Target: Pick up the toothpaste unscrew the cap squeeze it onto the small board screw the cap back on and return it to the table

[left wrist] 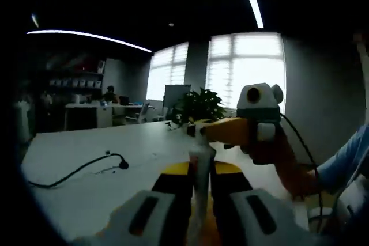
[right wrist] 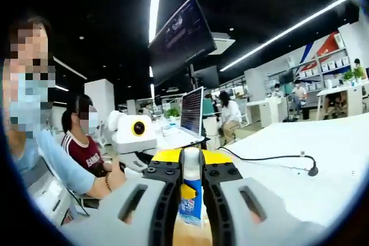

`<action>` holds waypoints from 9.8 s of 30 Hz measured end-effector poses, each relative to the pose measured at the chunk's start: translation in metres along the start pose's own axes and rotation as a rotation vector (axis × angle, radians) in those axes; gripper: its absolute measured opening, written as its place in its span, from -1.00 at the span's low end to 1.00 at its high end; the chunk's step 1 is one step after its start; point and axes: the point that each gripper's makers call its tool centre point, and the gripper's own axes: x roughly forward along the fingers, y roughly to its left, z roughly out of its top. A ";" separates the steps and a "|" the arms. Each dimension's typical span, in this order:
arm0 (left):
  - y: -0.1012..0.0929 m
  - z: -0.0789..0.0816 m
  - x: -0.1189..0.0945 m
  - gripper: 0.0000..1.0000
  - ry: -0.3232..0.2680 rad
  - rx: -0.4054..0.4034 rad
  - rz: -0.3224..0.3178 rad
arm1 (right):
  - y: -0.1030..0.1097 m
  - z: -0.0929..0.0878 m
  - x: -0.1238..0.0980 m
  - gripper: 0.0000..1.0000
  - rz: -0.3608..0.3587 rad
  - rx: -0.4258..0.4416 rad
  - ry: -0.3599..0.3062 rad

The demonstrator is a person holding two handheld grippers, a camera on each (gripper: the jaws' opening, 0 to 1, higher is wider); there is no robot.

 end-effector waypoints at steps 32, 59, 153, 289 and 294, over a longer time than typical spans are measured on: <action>-0.082 0.019 -0.037 -0.78 0.034 -0.062 -0.587 | 0.059 0.049 -0.038 -0.47 0.378 -0.021 -0.170; -0.126 0.007 -0.055 -0.78 0.074 -0.221 -0.933 | 0.103 0.027 -0.055 -0.58 0.784 0.159 -0.097; -0.015 -0.009 0.008 -0.81 0.021 0.146 -0.002 | 0.018 -0.001 -0.009 -0.78 -0.217 -0.241 0.046; -0.003 -0.011 0.003 -0.83 0.065 0.014 -0.001 | 0.008 -0.011 -0.010 -0.76 -0.262 -0.199 0.031; -0.012 -0.016 0.002 -0.83 0.105 -0.064 -0.100 | 0.008 -0.001 -0.014 -0.64 -0.222 -0.169 0.017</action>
